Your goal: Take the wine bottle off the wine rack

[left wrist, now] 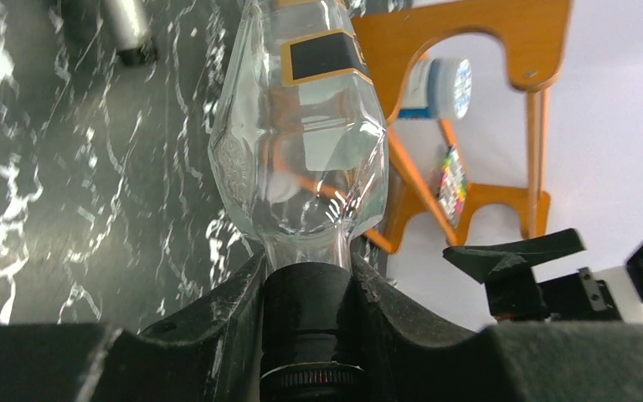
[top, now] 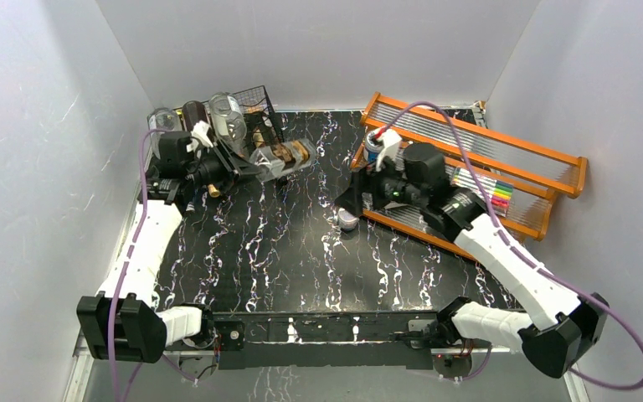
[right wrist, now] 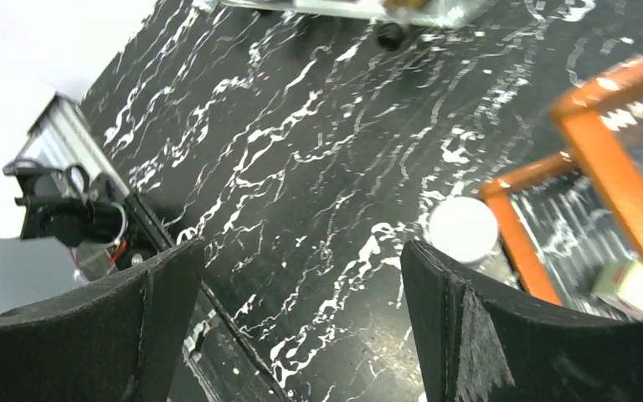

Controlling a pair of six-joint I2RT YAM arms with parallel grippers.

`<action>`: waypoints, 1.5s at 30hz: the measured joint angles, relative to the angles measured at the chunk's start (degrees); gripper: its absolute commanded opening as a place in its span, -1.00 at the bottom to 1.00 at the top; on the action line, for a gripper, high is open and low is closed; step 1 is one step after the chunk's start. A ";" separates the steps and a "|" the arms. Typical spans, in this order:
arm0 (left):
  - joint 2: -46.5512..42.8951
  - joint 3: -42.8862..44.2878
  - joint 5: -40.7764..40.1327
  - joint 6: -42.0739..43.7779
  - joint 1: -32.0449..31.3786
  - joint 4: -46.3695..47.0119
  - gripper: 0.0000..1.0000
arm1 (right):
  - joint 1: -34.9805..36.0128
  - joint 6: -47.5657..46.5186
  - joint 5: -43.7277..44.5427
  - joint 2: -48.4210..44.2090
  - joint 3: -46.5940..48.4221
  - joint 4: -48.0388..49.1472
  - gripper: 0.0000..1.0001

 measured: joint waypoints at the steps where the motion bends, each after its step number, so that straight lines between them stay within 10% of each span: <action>1: -0.68 -0.83 0.07 0.52 0.00 -1.29 -1.00 | 2.34 -0.44 1.01 1.01 0.66 -0.24 0.96; 10: -4.33 -2.75 -1.07 8.57 -0.35 -13.14 -1.00 | 21.55 -10.29 15.28 13.42 6.58 0.74 0.96; 45: -11.74 -2.36 -3.34 27.76 -4.20 -29.90 -1.00 | 23.69 -32.89 -5.29 36.37 16.92 15.15 0.83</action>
